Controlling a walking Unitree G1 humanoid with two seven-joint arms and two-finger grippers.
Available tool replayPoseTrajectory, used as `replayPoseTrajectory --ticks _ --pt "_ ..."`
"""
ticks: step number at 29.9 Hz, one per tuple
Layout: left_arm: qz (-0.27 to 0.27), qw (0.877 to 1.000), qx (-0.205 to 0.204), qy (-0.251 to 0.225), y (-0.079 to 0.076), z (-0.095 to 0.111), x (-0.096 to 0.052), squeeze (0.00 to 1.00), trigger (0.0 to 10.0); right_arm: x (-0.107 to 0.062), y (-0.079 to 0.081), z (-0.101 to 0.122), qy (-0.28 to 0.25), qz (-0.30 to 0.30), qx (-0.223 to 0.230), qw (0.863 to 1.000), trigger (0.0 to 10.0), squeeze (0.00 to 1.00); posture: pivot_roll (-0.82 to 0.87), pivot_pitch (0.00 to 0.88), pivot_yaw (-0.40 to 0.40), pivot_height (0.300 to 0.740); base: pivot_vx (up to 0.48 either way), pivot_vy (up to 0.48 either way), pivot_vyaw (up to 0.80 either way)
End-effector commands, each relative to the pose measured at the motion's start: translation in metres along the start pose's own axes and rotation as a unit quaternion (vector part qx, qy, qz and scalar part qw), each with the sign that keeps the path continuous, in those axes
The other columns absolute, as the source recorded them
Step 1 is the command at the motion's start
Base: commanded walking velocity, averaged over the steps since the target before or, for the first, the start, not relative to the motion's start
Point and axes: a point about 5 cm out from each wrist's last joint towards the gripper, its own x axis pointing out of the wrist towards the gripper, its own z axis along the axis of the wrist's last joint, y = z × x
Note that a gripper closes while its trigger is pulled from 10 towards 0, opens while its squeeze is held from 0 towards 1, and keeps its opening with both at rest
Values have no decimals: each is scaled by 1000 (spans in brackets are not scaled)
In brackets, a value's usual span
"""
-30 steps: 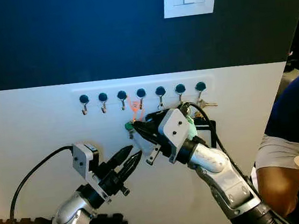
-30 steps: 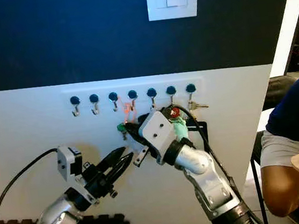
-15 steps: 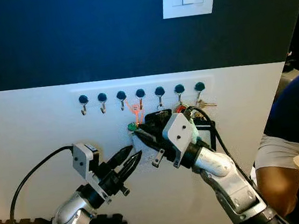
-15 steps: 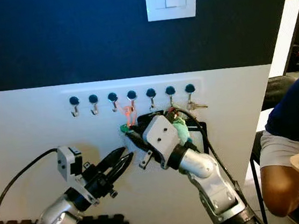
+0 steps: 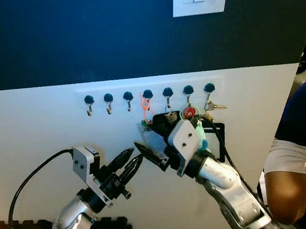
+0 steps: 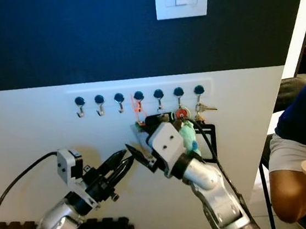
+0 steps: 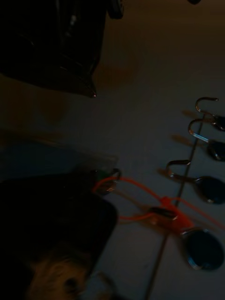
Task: Hang keys on a hook
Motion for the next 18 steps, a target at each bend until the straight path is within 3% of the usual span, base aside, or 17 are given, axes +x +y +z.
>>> replayPoseTrajectory --ticks 1,2,12,16,18 --pt "2 1000 11 11 1 -1 -3 0 10000 -8 8 -8 5 9 15 1000 10000 0 39 39 3 740 0 0 0" --pt "8 1000 6 19 2 -6 -5 0 10000 -19 18 -21 24 22 28 999 10000 0 39 41 4 740 0 0 0" --pt "43 997 2 61 4 -29 -19 0 10000 -60 51 -73 130 37 87 987 10000 0 38 42 8 740 0 0 0" --pt "84 991 14 102 10 -47 -30 0 10000 -77 60 -96 175 26 113 978 10000 0 37 38 9 740 0 0 0" --pt "112 981 38 156 14 -64 -40 0 10000 -92 66 -114 217 7 143 966 10000 0 36 32 9 740 0 0 0"
